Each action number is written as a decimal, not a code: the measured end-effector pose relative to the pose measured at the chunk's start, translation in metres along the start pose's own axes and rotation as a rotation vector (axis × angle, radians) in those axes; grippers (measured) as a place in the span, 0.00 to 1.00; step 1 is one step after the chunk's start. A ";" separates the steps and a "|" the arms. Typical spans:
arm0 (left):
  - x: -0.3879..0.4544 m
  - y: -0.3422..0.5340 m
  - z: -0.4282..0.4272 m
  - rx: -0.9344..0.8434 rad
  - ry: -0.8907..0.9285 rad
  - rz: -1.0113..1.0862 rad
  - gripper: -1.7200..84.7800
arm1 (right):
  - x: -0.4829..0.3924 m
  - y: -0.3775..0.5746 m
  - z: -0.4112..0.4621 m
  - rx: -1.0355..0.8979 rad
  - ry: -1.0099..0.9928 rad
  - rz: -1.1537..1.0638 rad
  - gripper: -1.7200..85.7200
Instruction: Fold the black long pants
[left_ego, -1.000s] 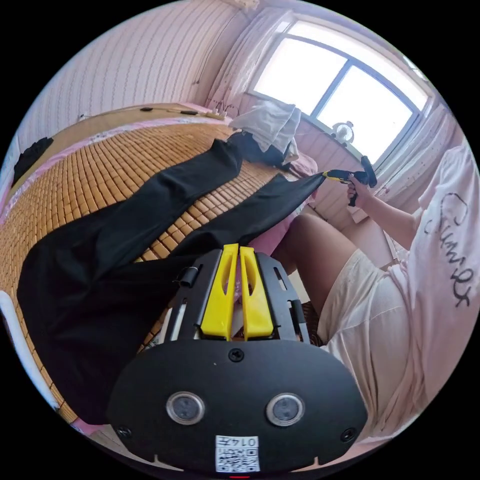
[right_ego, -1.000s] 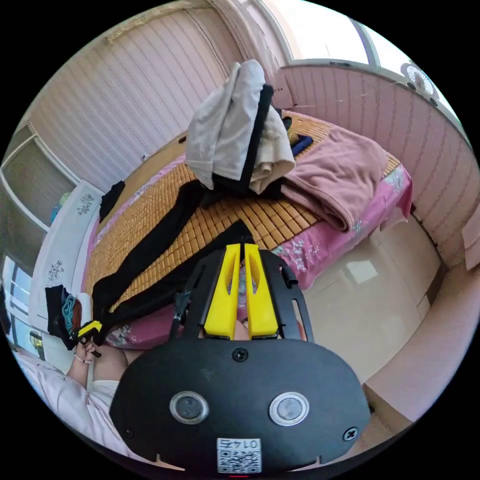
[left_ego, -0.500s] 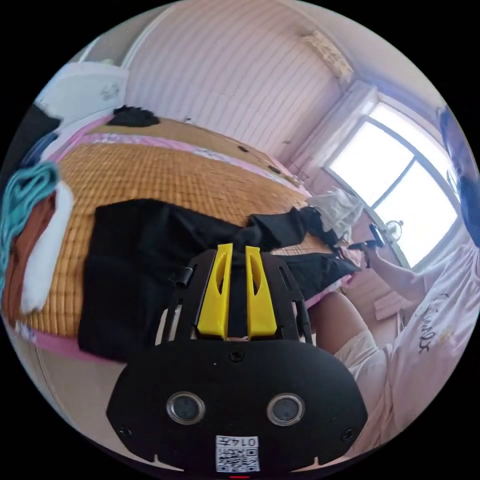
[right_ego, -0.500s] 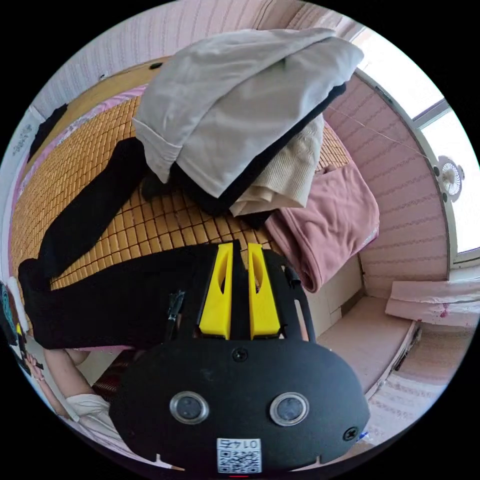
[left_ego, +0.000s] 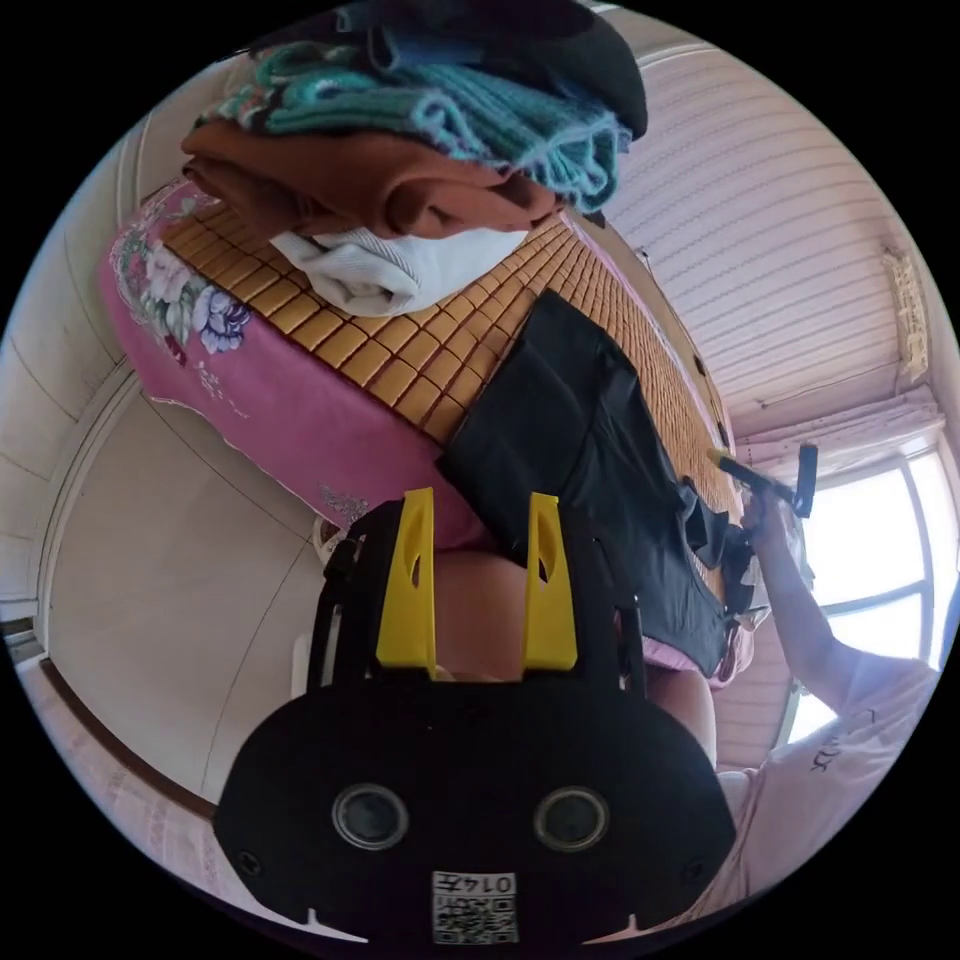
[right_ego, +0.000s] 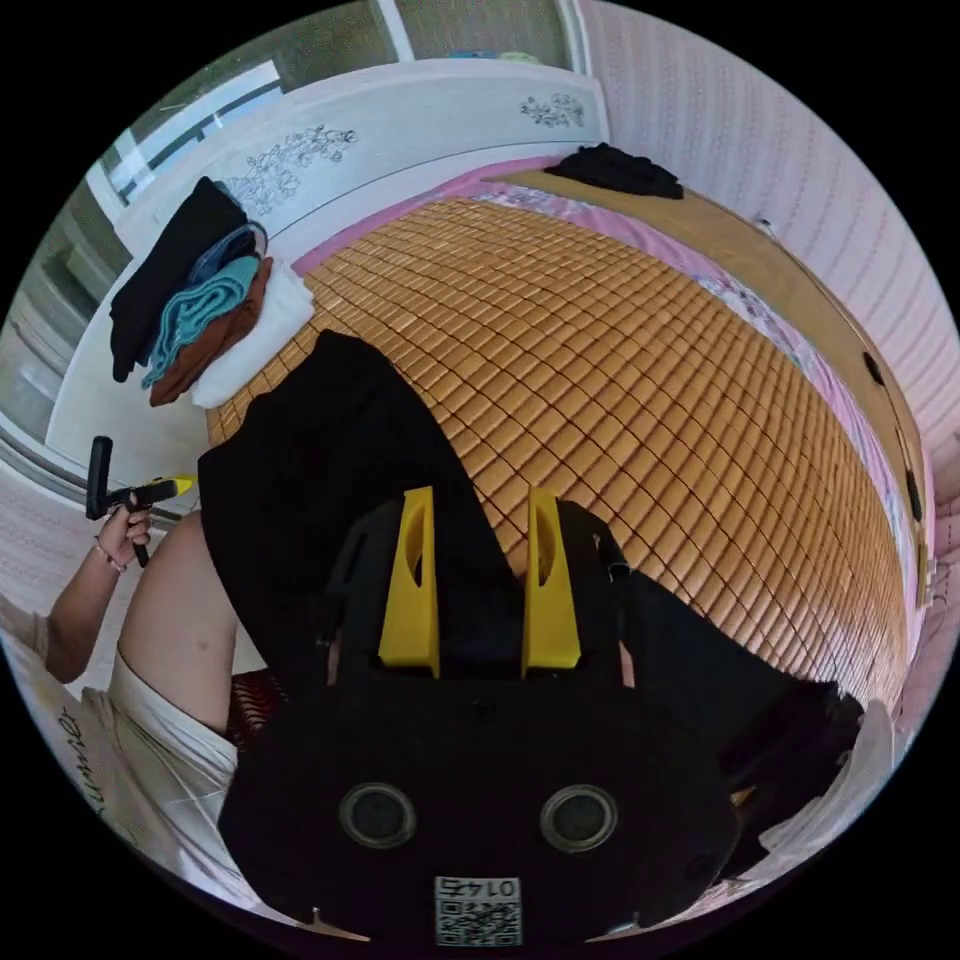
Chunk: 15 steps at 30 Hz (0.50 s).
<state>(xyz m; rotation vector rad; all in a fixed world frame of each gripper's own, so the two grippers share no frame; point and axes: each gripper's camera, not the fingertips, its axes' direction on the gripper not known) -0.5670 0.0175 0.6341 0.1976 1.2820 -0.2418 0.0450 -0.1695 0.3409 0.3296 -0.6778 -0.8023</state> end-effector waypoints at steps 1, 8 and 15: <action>-0.002 -0.005 0.004 -0.018 0.030 -0.001 0.16 | -0.014 -0.028 0.027 -0.045 -0.025 -0.023 0.19; -0.006 -0.018 -0.013 0.023 0.061 0.058 0.01 | -0.048 -0.089 0.093 -0.100 0.052 -0.040 0.03; -0.015 -0.019 -0.043 0.118 -0.143 0.046 0.02 | -0.060 -0.111 0.069 0.084 -0.061 -0.015 0.03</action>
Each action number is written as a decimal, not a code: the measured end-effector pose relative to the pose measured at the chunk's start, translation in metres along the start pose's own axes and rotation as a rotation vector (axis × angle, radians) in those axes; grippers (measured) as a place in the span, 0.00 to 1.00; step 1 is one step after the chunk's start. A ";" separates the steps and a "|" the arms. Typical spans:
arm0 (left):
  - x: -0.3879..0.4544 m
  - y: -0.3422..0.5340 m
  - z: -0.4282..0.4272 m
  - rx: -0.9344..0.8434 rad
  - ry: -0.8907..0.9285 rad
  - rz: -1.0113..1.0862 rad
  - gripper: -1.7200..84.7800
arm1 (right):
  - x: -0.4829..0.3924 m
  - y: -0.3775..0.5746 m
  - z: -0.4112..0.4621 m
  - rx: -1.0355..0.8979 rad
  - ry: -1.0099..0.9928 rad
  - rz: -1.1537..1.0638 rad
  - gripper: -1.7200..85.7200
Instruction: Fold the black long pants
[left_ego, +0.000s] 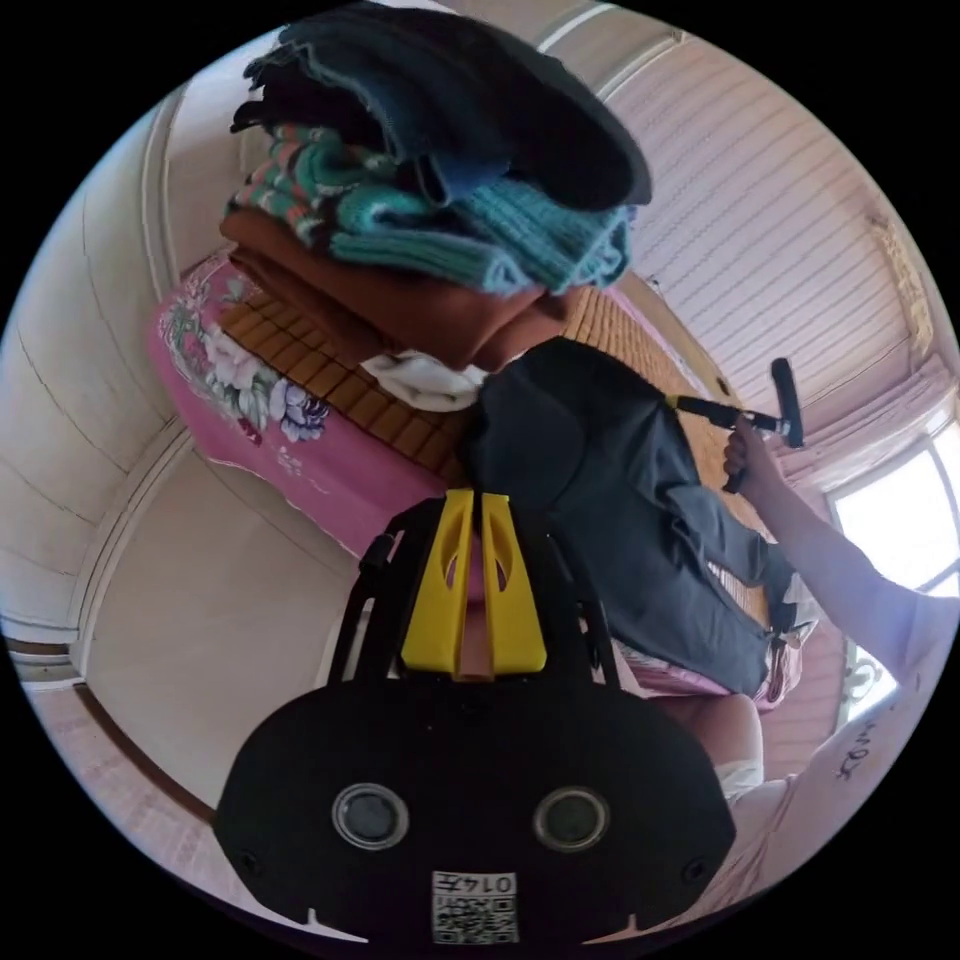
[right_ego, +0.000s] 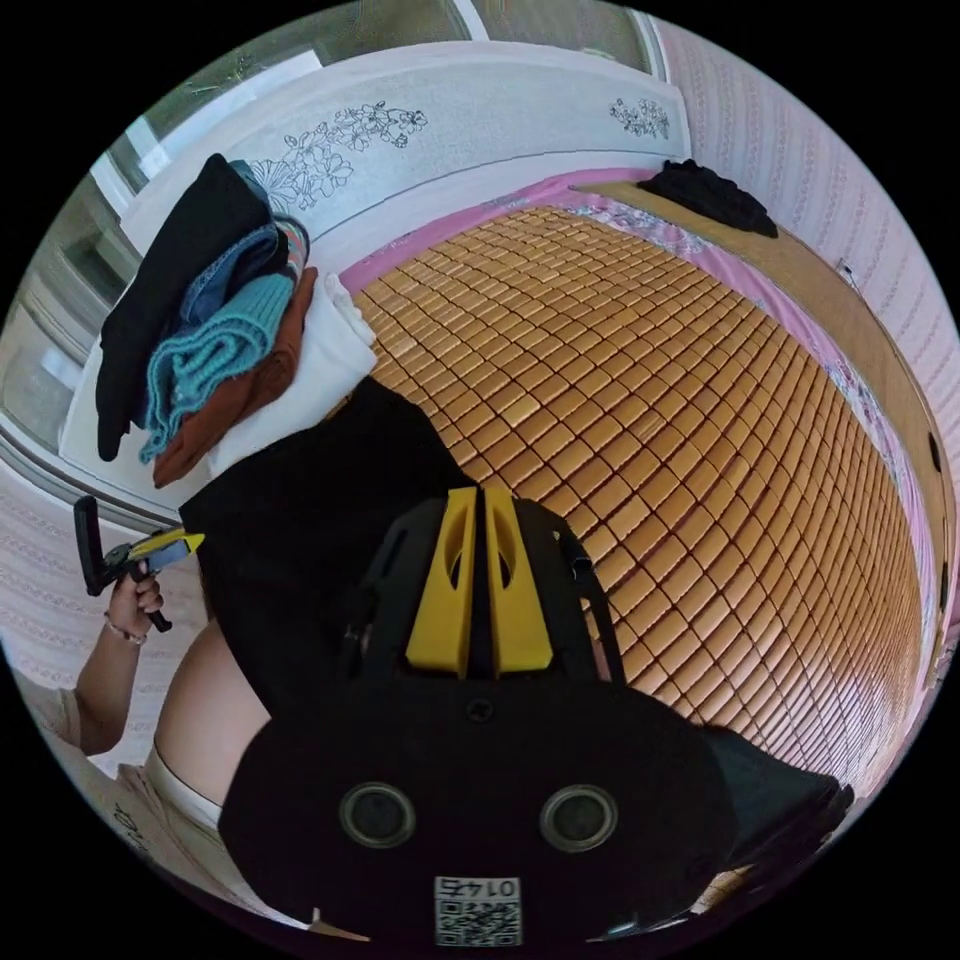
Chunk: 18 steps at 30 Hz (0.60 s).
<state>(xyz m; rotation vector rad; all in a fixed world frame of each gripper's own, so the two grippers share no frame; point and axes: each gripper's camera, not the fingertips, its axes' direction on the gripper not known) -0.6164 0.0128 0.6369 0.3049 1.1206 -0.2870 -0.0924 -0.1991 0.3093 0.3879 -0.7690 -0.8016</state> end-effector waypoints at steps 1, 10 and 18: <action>-0.003 0.000 0.003 -0.024 -0.009 -0.025 0.05 | 0.002 0.007 -0.006 0.011 0.012 0.014 0.04; 0.063 0.008 -0.020 0.071 -0.035 0.188 0.07 | 0.141 0.206 -0.105 -0.002 0.290 0.428 0.11; 0.190 -0.026 0.060 -0.101 0.135 0.553 0.08 | 0.304 0.412 -0.217 0.160 0.450 1.182 0.12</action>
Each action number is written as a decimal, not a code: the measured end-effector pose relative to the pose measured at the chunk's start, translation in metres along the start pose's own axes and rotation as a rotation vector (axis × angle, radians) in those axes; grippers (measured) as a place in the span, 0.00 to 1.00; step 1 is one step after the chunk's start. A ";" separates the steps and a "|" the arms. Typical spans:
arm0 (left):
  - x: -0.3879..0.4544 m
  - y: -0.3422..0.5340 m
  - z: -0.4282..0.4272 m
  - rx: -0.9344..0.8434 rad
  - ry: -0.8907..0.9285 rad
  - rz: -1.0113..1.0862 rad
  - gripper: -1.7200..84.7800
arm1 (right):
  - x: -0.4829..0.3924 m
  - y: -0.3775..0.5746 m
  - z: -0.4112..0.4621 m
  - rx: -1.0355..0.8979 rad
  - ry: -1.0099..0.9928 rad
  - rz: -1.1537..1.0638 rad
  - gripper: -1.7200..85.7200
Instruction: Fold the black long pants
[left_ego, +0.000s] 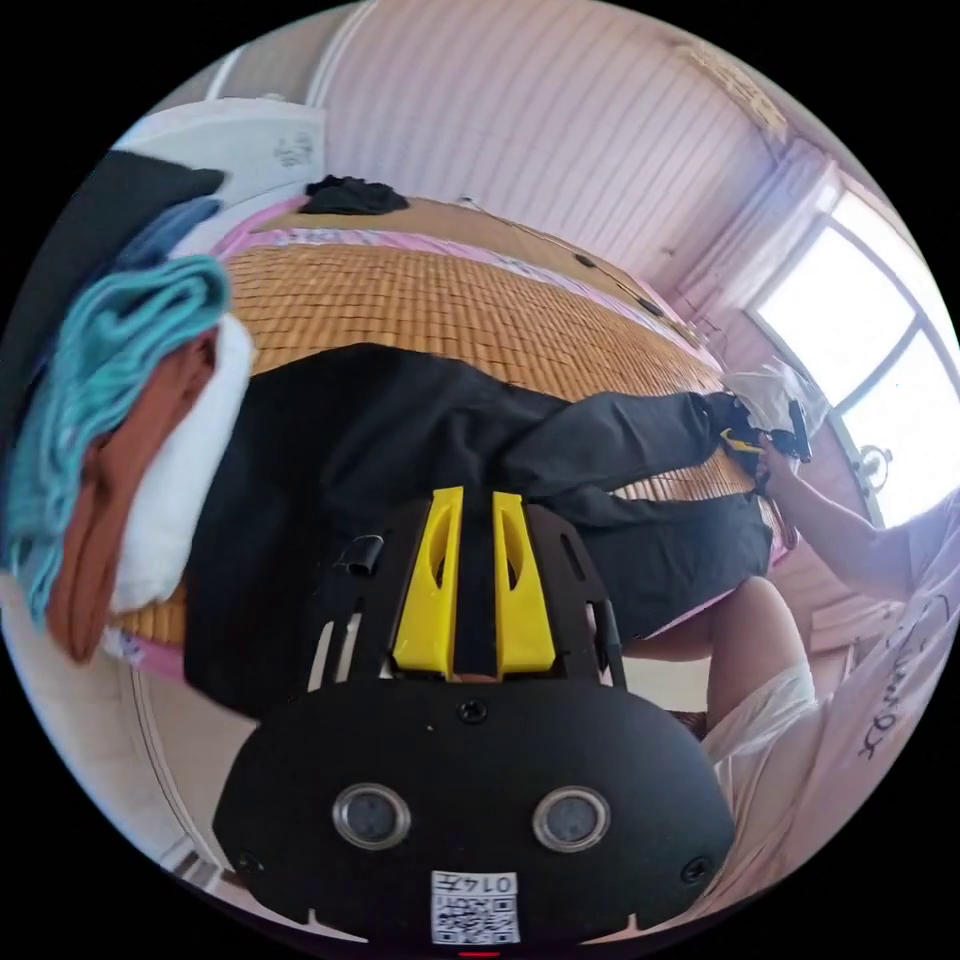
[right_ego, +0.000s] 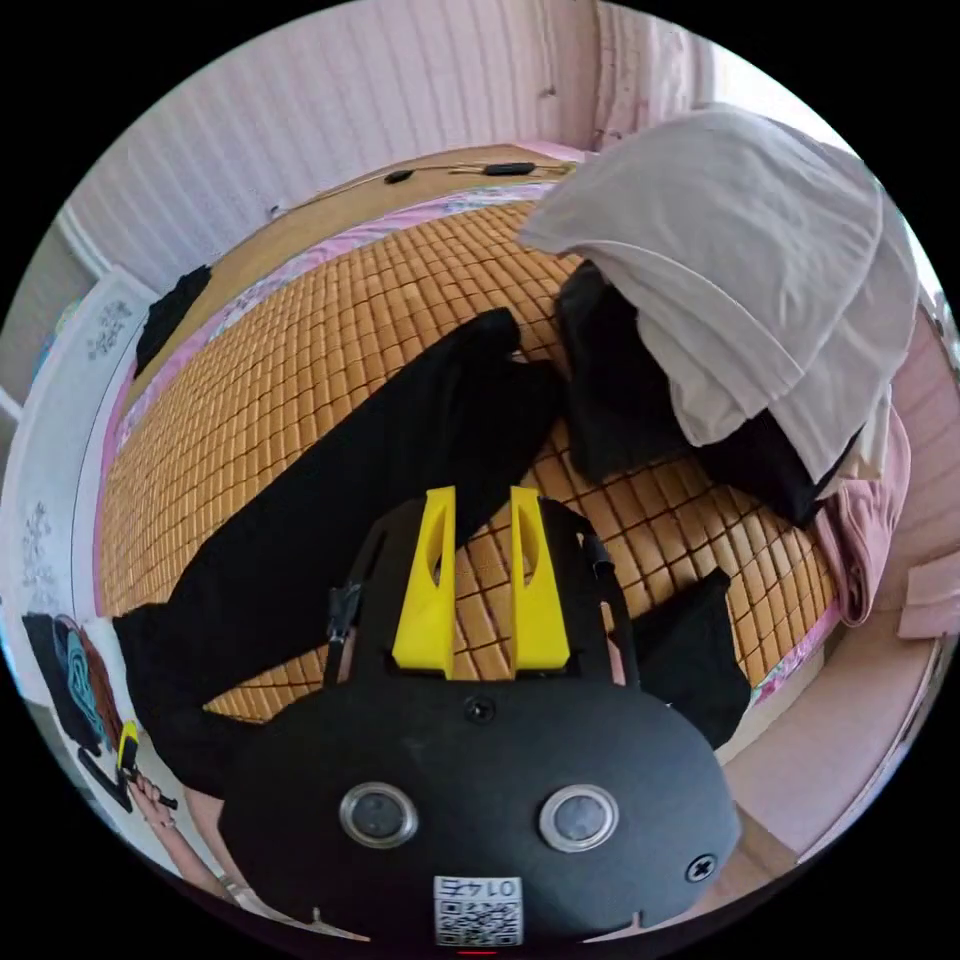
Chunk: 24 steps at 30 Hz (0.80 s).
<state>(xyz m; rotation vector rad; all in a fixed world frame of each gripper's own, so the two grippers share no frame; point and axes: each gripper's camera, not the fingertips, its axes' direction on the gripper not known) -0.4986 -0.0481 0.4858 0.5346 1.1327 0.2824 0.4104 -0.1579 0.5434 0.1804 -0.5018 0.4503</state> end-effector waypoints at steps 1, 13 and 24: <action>0.007 -0.014 0.016 -0.018 0.031 0.023 0.08 | 0.017 -0.010 0.002 0.007 -0.007 0.026 0.13; 0.008 -0.057 0.101 -0.156 0.051 -0.046 0.06 | 0.091 -0.023 -0.042 0.151 -0.005 -0.003 0.02; -0.010 -0.048 0.073 -0.144 0.091 -0.035 0.07 | 0.259 0.072 -0.100 0.083 -0.086 0.141 0.09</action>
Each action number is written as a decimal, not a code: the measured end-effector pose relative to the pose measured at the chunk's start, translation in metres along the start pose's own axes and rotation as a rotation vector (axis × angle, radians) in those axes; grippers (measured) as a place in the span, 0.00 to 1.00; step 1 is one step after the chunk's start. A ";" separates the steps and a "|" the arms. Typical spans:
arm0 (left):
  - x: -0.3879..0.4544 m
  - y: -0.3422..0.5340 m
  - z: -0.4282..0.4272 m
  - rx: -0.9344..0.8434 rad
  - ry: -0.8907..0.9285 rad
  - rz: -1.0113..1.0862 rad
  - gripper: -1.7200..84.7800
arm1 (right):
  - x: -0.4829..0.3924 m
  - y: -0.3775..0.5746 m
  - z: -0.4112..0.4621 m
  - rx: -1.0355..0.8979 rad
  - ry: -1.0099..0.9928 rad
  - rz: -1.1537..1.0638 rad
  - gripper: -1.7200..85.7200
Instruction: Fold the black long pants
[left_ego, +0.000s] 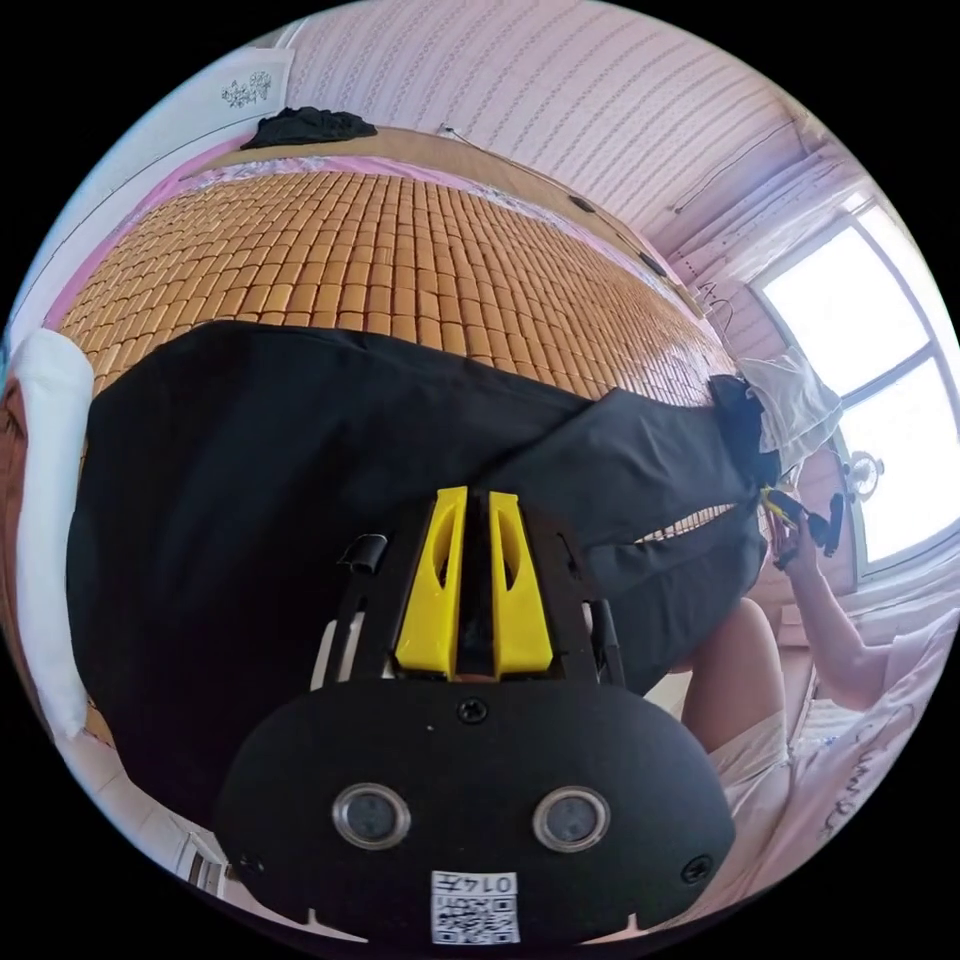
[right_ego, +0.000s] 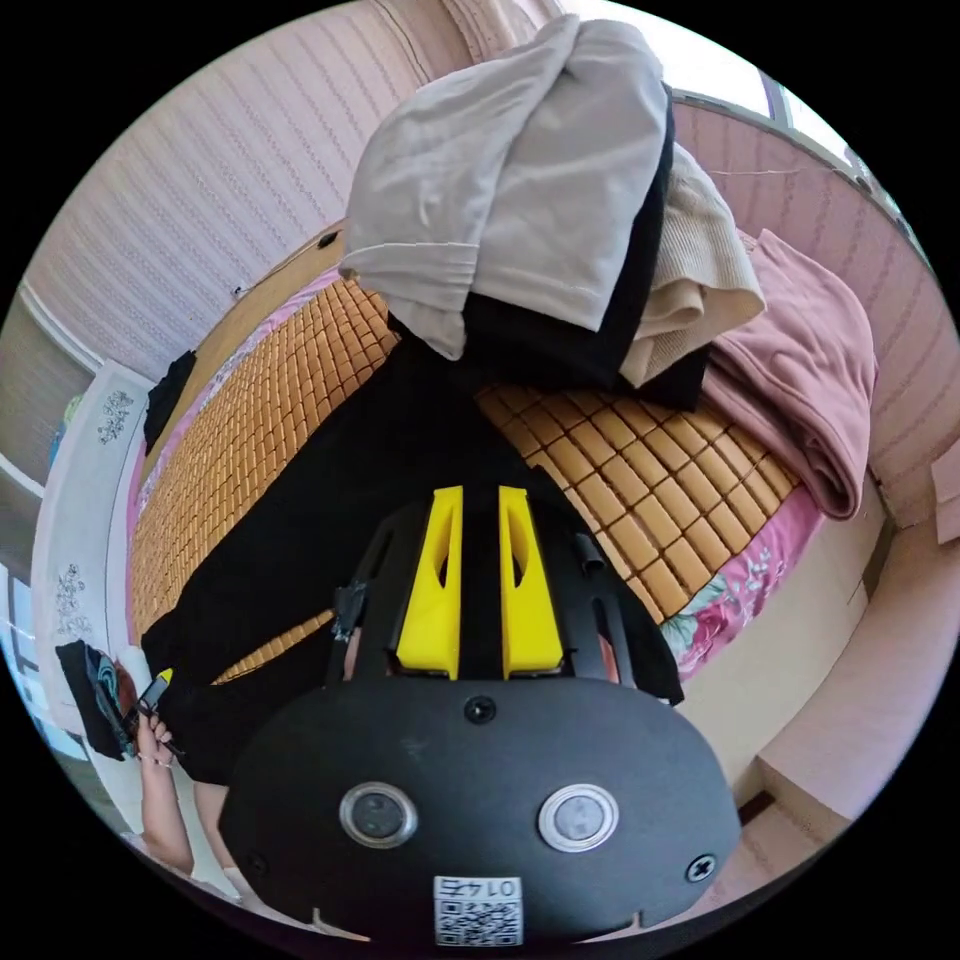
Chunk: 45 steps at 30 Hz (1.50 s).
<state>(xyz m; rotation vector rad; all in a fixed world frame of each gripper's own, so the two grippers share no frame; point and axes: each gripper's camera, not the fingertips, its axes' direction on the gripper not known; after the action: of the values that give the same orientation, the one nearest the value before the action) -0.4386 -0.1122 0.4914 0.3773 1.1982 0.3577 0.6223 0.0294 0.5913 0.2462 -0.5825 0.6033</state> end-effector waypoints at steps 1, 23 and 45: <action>-0.004 0.007 -0.013 0.033 0.014 0.001 0.08 | 0.012 0.005 -0.010 0.004 0.025 -0.016 0.09; -0.216 0.284 -0.167 0.405 0.157 -0.903 0.20 | 0.262 0.095 -0.087 -0.224 -0.319 0.362 0.13; -0.230 0.284 -0.183 0.371 0.168 -0.783 0.01 | 0.316 0.104 -0.128 -0.199 -0.369 0.399 0.09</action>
<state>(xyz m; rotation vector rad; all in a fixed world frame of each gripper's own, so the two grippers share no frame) -0.7055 0.0499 0.7559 0.1704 1.4787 -0.5260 0.8283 0.3077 0.6765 0.0498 -1.0568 0.8866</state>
